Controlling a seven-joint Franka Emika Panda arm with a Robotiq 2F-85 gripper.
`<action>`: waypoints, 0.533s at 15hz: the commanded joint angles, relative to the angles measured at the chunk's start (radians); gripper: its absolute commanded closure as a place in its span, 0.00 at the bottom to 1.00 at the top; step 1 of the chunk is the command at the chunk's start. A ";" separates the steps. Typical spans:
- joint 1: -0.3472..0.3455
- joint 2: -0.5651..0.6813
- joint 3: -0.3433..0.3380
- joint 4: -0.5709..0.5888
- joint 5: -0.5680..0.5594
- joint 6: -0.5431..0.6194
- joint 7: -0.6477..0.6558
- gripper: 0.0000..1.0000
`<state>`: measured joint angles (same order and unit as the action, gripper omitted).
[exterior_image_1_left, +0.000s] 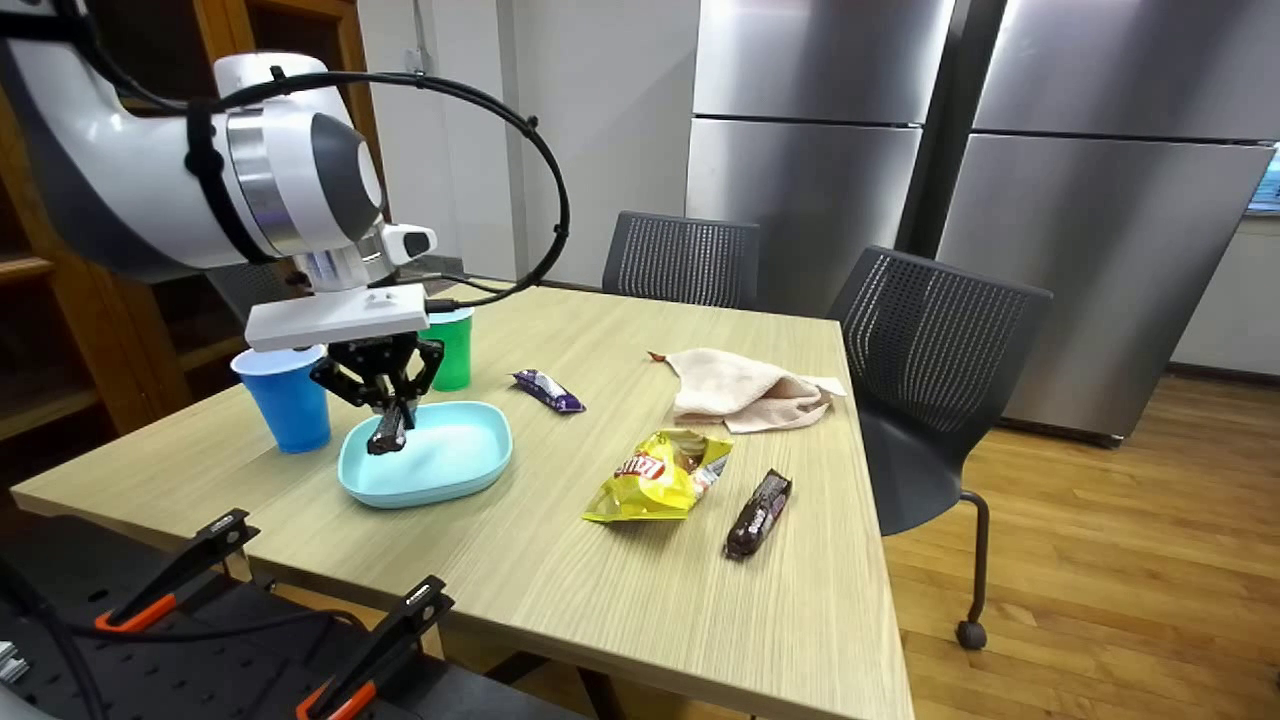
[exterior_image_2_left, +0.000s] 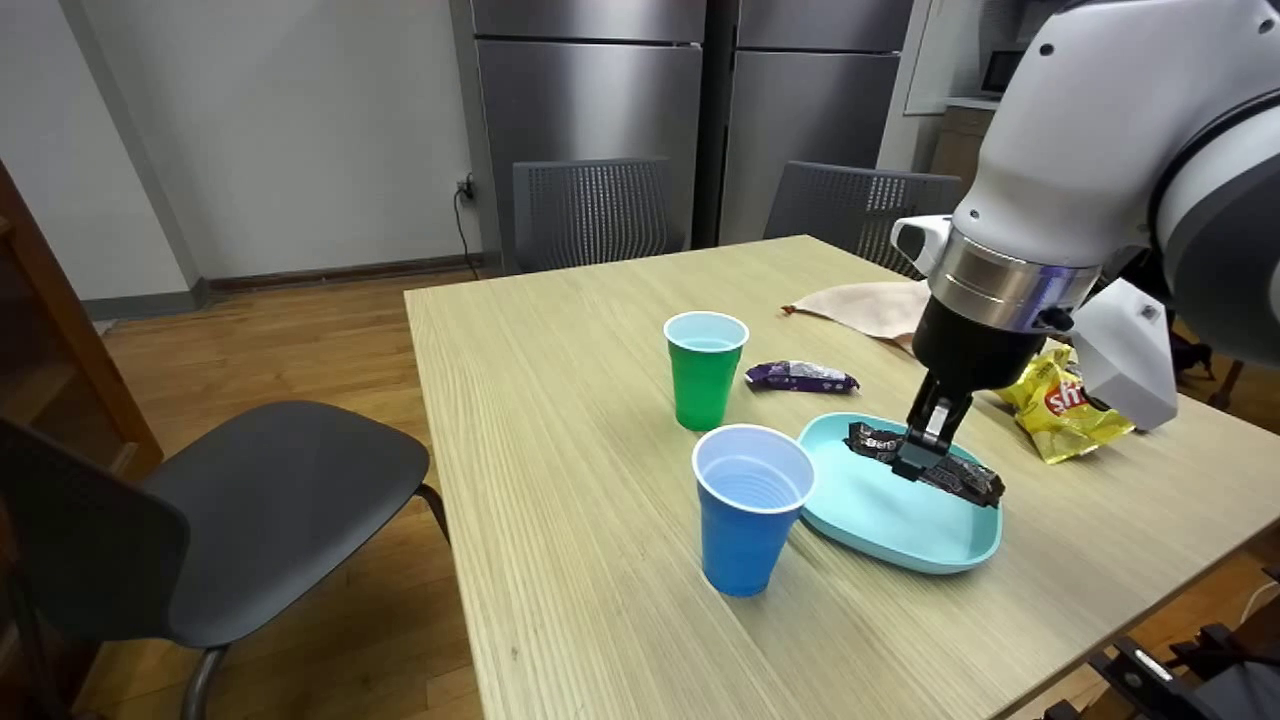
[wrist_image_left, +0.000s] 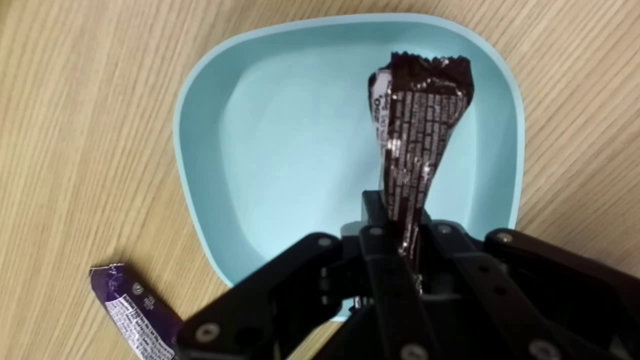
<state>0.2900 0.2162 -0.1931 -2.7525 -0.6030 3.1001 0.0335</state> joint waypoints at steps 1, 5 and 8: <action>0.033 0.009 -0.027 0.010 -0.017 0.016 0.031 0.97; 0.075 0.000 -0.075 0.013 -0.040 0.018 0.037 0.55; 0.104 0.004 -0.108 0.018 -0.032 0.026 0.037 0.34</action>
<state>0.3559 0.2223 -0.2588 -2.7429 -0.6054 3.1097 0.0353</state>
